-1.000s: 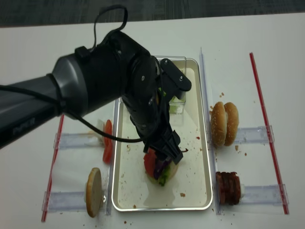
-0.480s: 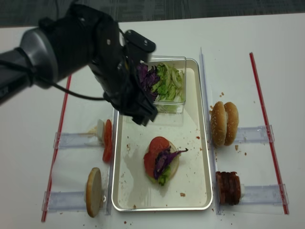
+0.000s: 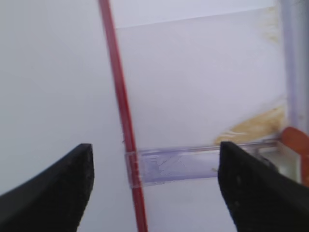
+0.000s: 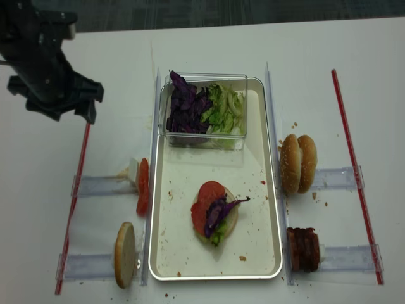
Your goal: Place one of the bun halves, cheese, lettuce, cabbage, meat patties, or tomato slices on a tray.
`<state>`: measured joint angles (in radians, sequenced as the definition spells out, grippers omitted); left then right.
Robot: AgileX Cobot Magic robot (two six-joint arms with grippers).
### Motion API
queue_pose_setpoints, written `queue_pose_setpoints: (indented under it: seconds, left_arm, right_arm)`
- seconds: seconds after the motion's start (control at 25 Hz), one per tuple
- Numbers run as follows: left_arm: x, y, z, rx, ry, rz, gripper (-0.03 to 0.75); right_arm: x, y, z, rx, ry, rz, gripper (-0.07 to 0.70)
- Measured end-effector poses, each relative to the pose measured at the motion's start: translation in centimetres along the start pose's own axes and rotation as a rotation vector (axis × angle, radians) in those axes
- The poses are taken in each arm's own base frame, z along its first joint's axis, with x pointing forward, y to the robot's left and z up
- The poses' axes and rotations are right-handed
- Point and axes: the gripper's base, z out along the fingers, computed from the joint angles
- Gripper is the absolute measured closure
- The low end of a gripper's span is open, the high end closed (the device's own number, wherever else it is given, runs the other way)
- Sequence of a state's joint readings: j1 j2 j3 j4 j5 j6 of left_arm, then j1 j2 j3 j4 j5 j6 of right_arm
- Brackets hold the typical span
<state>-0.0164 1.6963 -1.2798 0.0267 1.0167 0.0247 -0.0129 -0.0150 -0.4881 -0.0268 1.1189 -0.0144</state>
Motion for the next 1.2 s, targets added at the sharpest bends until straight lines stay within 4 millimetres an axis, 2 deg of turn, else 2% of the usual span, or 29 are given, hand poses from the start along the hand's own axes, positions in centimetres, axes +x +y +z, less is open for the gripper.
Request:
queue_pose_setpoints:
  seconds: [0.12, 0.6, 0.8, 1.2]
  left_arm:
    - [0.2, 1.3, 0.0, -0.017, 0.018, -0.018, 0.187]
    - [0.8, 1.3, 0.1, -0.015, 0.057, -0.002, 0.187]
    - [4.2, 0.9, 0.4, 0.004, 0.114, -0.011, 0.187]
    - [12.9, 0.2, -2.0, 0.008, 0.111, -0.037, 0.19]
  right_arm:
    - [0.0, 0.0, 0.0, 0.0, 0.0, 0.0, 0.006]
    - [0.0, 0.0, 0.0, 0.0, 0.0, 0.0, 0.006]
    - [0.0, 0.0, 0.0, 0.0, 0.0, 0.0, 0.006]
    - [0.0, 0.0, 0.0, 0.0, 0.0, 0.002, 0.006]
